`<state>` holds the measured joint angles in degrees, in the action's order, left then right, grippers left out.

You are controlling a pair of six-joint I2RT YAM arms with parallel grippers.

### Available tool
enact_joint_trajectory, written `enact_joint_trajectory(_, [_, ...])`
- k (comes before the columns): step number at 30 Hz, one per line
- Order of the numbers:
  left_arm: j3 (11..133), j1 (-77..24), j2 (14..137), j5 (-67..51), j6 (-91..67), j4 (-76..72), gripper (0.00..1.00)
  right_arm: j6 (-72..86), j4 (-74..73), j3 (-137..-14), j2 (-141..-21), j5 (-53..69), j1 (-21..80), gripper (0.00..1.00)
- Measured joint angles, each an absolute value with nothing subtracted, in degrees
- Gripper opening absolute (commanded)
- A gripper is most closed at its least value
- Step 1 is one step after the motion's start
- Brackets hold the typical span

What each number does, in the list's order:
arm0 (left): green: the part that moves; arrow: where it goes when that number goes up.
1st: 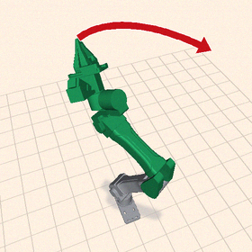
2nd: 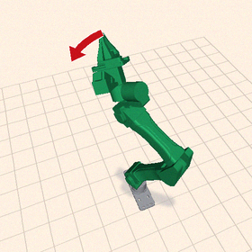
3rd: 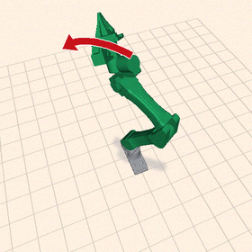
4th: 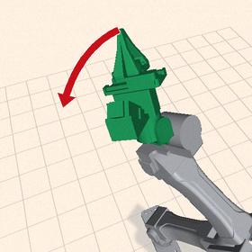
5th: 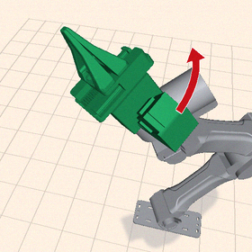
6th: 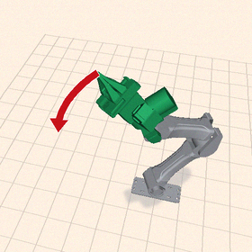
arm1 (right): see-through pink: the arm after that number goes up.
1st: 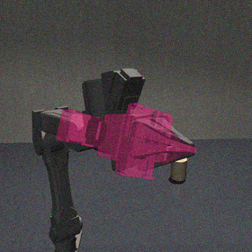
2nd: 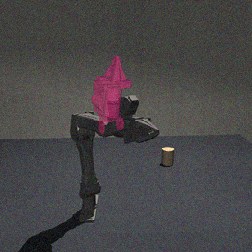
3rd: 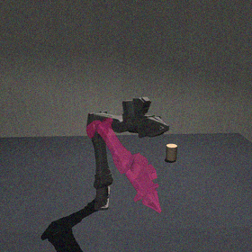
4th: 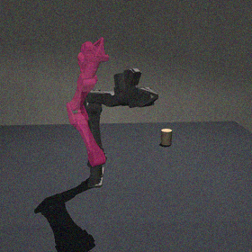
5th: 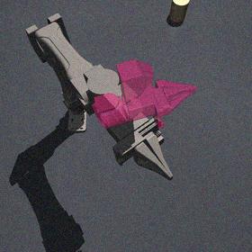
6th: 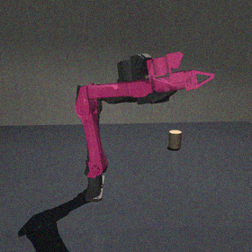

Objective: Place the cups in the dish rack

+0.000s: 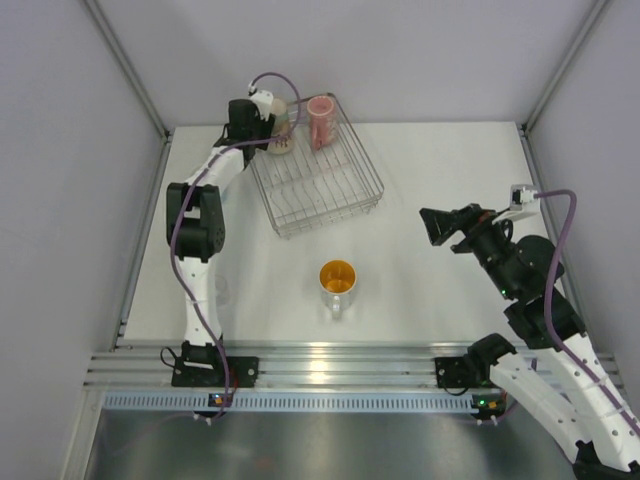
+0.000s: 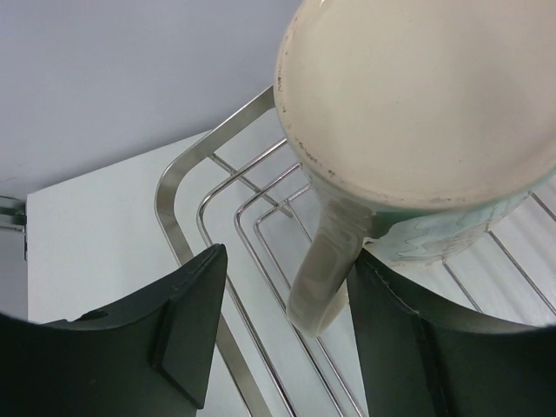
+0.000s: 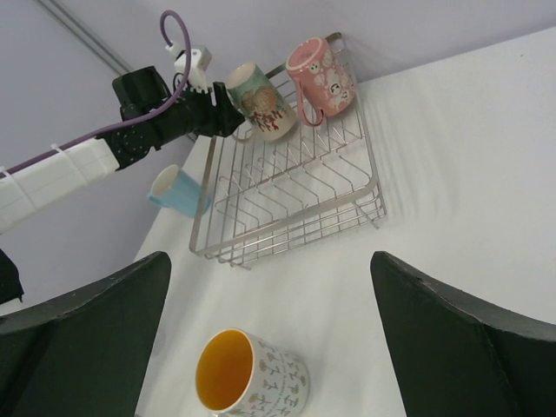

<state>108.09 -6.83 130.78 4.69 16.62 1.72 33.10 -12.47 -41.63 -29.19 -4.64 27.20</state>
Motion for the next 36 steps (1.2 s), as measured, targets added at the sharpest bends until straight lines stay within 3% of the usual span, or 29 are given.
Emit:
enact_joint_trajectory(9, [104.5,-6.7,125.6,3.3,13.5,1.3,0.67,34.4,-13.3,-41.6,-28.2,-3.8,27.2,0.99])
enact_joint_trajectory(21, [95.1,-8.2,111.2,-1.8,7.6,0.6,0.66,36.0,-15.4,-41.8,-28.4,-1.9,27.2,0.99])
enact_joint_trajectory(31, [85.8,-18.0,91.9,-7.4,-0.7,10.7,0.64,30.7,-22.5,-47.2,-35.8,1.2,27.2,0.99])
enact_joint_trajectory(36, [75.3,-21.5,79.9,-12.1,-7.7,12.2,0.64,28.0,-26.3,-52.0,-43.4,7.1,27.2,0.92])
